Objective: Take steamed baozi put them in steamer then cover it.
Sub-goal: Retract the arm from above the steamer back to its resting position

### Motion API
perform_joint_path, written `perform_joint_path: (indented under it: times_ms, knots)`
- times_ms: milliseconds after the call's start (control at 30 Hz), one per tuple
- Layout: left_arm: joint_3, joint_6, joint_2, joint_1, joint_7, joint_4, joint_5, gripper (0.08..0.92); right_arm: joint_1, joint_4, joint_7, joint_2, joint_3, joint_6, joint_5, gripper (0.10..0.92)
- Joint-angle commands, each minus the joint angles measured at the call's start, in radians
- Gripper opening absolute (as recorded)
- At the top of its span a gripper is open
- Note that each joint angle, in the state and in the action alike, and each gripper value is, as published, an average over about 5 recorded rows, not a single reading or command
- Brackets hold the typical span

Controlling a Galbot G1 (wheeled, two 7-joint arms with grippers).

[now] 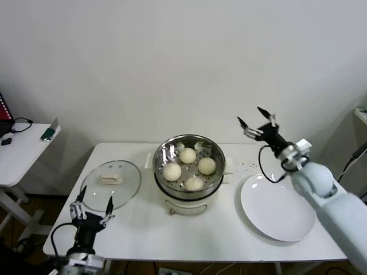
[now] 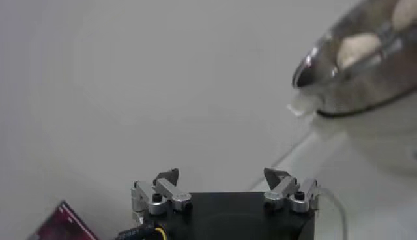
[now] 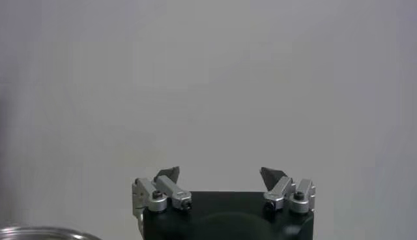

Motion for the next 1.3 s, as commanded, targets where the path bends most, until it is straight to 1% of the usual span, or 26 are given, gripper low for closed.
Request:
perform_joint_path:
  times_ms: [33, 167, 300, 500, 767, 1133, 1300]
  knots:
    - [0.05, 0.163, 0.158, -0.122, 0.086, 0.11, 0.547, 0.823, -0.513, 0.192, 0.063, 0.172, 0.472, -0.105, -0.065, 0.823]
    - [0.104, 0.149, 0.201, -0.221, 0.055, 0.252, 0.573, 0.823, -0.585, 0.232, 0.031, 0.213, 0.532, -0.151, -0.076, 0.823]
    - [0.142, 0.126, 0.217, -0.339, 0.026, 0.404, 0.597, 0.823, -0.637, 0.246, -0.012, 0.238, 0.575, -0.177, -0.087, 0.823]
    - [0.169, 0.083, 0.214, -0.47, -0.007, 0.602, 0.6, 0.823, -0.661, 0.248, -0.023, 0.275, 0.6, -0.18, -0.091, 0.823]
    - [0.184, -0.003, 0.181, -0.616, -0.092, 0.868, 0.593, 0.823, -0.661, 0.236, -0.006, 0.33, 0.589, -0.184, -0.144, 0.823]
    - [0.177, -0.06, 0.169, -0.752, -0.122, 1.055, 0.592, 0.823, -0.643, 0.213, -0.006, 0.348, 0.581, -0.178, -0.166, 0.823]
    - [0.175, -0.082, 0.165, -0.781, -0.133, 1.098, 0.587, 0.823, -0.626, 0.206, -0.002, 0.341, 0.581, -0.179, -0.165, 0.823]
